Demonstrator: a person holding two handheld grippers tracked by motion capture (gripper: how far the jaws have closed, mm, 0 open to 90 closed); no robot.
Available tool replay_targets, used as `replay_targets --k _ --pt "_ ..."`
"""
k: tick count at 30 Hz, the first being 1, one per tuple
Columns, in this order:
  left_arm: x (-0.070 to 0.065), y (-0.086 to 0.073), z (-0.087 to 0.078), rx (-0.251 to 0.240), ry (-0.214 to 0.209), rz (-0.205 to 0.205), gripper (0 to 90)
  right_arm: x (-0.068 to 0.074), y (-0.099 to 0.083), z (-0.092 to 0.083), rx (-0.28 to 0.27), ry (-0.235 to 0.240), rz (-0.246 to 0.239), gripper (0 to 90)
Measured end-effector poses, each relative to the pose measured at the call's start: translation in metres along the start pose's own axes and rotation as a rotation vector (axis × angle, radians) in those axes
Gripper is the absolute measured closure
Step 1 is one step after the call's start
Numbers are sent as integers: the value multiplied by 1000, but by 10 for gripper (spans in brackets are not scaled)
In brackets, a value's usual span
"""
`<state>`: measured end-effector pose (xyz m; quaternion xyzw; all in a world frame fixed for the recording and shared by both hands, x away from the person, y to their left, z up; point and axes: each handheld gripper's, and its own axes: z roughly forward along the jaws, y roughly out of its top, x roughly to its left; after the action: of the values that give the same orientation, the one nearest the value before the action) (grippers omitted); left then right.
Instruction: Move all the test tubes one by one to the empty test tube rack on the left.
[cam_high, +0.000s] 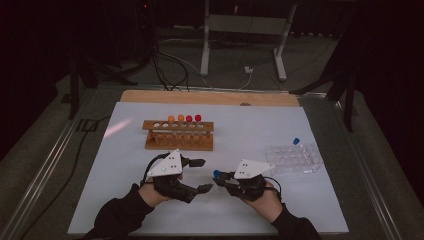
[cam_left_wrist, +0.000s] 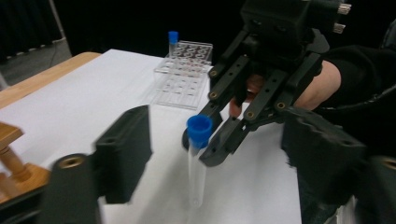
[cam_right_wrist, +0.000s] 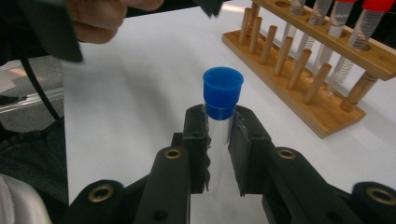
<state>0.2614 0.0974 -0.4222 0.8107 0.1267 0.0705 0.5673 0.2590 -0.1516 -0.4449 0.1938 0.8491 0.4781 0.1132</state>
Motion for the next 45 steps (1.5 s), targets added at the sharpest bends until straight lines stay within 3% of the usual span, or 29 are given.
replay_targets --k 12,20,33,39,45 --pt "-1 -3 15 20 38 33 574 5 2 0 -1 14 -12 765" --pt "-1 -1 19 37 30 45 700 5 3 0 -2 15 -12 765" --pt "0 2 23 57 46 47 771 5 3 0 -11 7 -2 755" --pt "7 7 13 45 74 39 771 1 1 -1 -26 -14 48 472" --pt "23 12 -7 51 141 24 771 -3 1 -6 -69 -44 92 207"
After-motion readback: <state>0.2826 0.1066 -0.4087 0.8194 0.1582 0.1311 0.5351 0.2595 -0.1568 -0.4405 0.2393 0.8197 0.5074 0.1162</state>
